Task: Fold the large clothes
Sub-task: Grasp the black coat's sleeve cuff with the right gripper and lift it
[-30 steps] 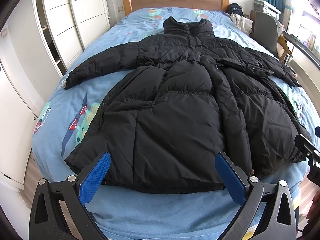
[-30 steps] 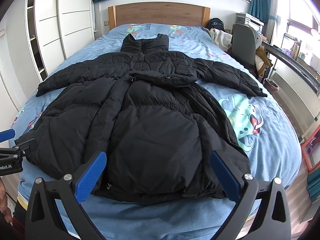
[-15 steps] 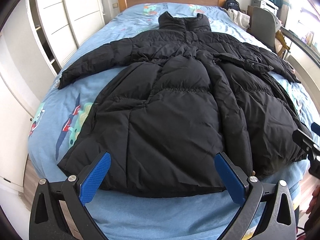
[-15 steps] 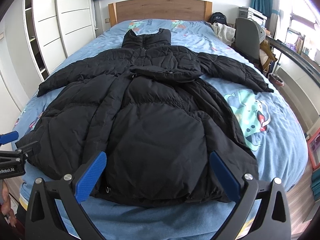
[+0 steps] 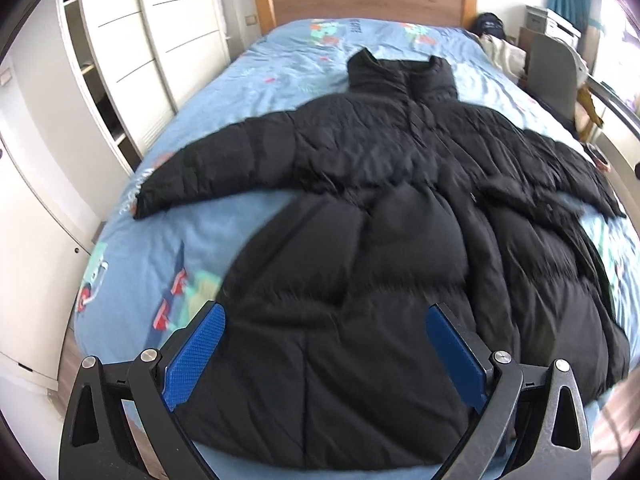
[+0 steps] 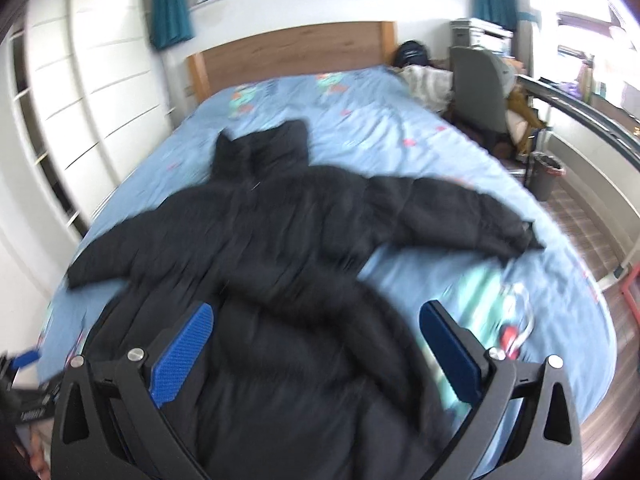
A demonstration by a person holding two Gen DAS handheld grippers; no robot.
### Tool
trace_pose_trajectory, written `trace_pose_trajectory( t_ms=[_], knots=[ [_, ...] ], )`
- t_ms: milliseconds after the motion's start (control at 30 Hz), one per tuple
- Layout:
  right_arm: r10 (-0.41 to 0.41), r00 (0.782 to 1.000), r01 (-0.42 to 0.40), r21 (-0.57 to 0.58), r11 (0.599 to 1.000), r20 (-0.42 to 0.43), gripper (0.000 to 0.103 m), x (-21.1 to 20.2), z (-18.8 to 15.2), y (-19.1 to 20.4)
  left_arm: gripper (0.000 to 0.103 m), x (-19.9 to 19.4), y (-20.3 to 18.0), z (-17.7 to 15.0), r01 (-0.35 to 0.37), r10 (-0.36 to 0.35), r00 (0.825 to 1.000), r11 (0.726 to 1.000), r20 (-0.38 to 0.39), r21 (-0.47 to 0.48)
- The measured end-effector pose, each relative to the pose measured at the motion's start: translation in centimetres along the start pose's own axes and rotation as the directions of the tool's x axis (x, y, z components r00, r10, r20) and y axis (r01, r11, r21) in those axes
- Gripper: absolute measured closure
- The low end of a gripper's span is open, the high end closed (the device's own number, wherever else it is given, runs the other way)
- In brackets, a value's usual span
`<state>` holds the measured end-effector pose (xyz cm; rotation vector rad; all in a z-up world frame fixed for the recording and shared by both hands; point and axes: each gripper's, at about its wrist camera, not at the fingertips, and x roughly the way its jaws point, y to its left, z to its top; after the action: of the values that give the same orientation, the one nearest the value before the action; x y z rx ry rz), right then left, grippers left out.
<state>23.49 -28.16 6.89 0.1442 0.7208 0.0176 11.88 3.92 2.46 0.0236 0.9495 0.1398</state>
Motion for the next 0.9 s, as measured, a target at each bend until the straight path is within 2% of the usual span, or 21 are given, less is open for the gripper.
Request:
trace_pose_trajectory(
  t_ms=[133, 267, 467, 600, 800, 900],
  knots=[
    [-0.023, 1.000, 0.024, 0.117, 0.993, -0.014, 0.000, 5.2, 4.1, -5.4, 0.004, 1.1, 1.6, 2.1, -0.069, 0.070, 0.998, 0.996, 0.010, -0.058],
    [-0.070, 0.995, 0.087, 0.290, 0.953, -0.067, 0.000, 11.1, 4.8, -12.5, 0.004, 2.9, 3.6, 3.6, -0.152, 0.153, 0.988, 0.980, -0.005, -0.128],
    [-0.081, 0.988, 0.140, 0.566, 0.813, -0.128, 0.000, 17.5, 2.1, -22.6, 0.004, 6.1, 4.9, 4.6, -0.201, 0.194, 0.979, 0.969, -0.060, -0.146],
    [-0.083, 0.987, 0.153, 0.654, 0.740, -0.137, 0.000, 19.9, 0.6, -26.5, 0.004, 7.9, 4.8, 5.0, -0.212, 0.200, 0.975, 0.968, -0.095, -0.137],
    [-0.047, 0.995, 0.102, 0.779, 0.618, -0.092, 0.000, 22.6, -0.8, -30.9, 0.004, 9.4, 4.7, 5.0, -0.216, 0.198, 0.971, 0.966, -0.131, -0.142],
    [-0.035, 0.998, 0.055, 0.829, 0.556, -0.043, 0.000, 23.3, -1.4, -32.4, 0.004, 9.8, 4.9, 4.9, -0.226, 0.206, 0.968, 0.963, -0.142, -0.146]
  ],
)
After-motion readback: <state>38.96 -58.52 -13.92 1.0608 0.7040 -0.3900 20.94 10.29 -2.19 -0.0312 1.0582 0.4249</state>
